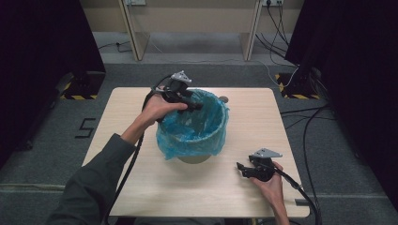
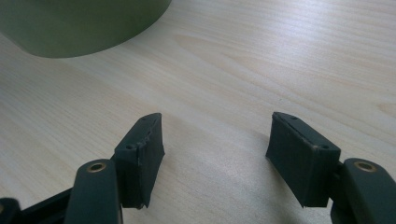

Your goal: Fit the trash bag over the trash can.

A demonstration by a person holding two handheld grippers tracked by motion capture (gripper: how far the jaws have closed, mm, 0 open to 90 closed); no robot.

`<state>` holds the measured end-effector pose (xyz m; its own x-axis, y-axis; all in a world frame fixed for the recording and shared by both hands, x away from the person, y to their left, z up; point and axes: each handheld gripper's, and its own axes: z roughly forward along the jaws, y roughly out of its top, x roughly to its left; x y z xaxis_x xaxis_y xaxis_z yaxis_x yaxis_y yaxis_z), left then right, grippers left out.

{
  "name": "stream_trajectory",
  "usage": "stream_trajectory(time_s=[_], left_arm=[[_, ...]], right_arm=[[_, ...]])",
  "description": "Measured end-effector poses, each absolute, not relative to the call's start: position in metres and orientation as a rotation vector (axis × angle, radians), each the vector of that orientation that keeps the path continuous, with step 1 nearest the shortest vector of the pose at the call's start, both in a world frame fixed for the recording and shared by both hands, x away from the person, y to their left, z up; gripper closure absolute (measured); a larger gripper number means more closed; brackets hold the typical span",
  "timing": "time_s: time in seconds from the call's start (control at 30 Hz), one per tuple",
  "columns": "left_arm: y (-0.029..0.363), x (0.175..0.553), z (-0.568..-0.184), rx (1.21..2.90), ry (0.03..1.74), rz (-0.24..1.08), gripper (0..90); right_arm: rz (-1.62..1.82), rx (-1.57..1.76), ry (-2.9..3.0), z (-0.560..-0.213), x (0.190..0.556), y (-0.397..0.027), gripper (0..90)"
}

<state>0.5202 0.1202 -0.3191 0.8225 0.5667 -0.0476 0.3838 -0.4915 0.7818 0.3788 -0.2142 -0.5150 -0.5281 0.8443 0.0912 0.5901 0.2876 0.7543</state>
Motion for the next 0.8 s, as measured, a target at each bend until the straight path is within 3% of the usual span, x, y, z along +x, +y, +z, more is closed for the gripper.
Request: stream_trajectory(time_s=[0.8], left_arm=[[0.156, 0.514, -0.335, 2.158, 0.723, 0.278, 28.2]], right_arm=[[1.091, 1.299, 2.232, -0.515, 0.379, -0.216, 35.7]])
